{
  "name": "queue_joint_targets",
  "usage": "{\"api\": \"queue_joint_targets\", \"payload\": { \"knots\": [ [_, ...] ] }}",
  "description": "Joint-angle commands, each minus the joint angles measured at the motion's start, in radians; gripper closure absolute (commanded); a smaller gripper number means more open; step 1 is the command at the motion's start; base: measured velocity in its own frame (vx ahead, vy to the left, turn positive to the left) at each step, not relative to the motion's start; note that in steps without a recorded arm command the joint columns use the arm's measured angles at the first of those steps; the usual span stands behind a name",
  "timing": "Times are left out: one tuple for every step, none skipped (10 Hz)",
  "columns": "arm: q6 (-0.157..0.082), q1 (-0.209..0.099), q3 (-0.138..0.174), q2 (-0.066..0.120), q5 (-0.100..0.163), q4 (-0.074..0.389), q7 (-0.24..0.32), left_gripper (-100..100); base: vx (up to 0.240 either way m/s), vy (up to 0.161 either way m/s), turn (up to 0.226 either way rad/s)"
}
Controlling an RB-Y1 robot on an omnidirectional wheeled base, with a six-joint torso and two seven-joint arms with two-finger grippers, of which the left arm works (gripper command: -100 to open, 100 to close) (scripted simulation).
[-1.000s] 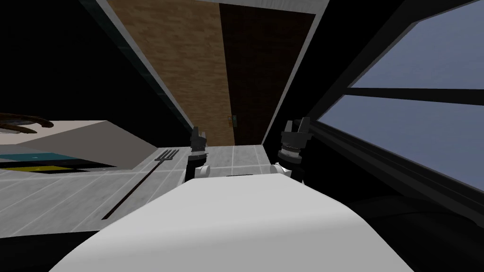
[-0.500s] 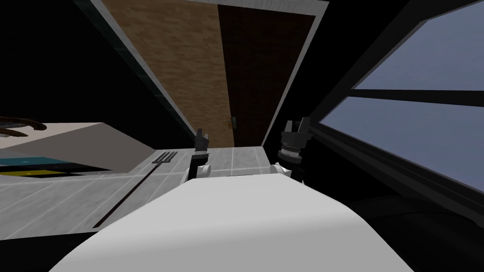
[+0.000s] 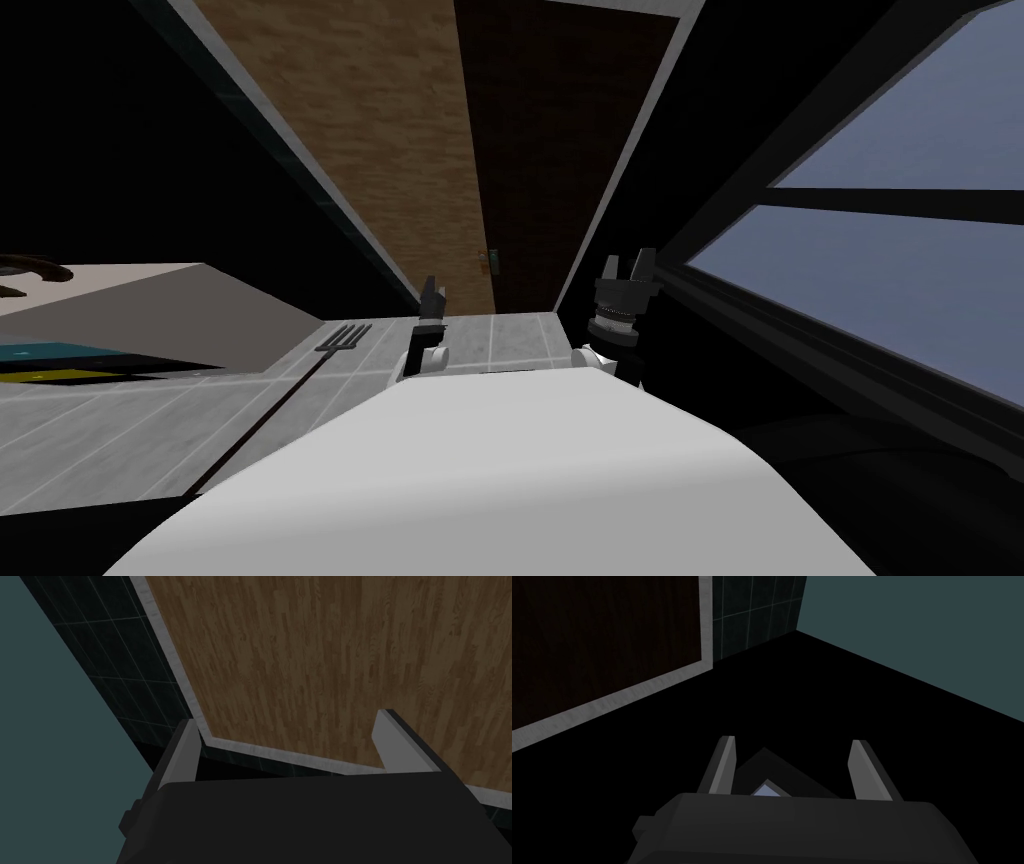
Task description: Pull the door open
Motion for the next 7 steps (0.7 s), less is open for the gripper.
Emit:
{"api": "queue_joint_targets", "payload": {
  "knots": [
    [0.009, -0.020, 0.003, 0.006, 0.005, 0.037, 0.005, -100, 0.105, -0.018, -0.013],
    [0.013, -0.031, 0.005, 0.009, 0.008, 0.060, 0.008, -100, 0.105, -0.031, -0.010],
    [0.018, -0.043, 0.006, 0.012, 0.010, 0.083, 0.011, -100, 0.096, -0.019, -0.005],
    [0.022, -0.054, 0.008, 0.014, 0.013, 0.106, 0.014, -100, 0.101, -0.006, -0.008],
    [0.027, -0.066, 0.009, 0.017, 0.016, 0.129, 0.017, -100, 0.100, -0.023, -0.016],
    [0.031, -0.077, 0.011, 0.019, 0.019, 0.152, 0.020, -100, 0.099, -0.029, -0.010],
    [0.036, -0.089, 0.013, 0.021, 0.022, 0.175, 0.023, -100, 0.102, -0.015, -0.007]
  ]
}}
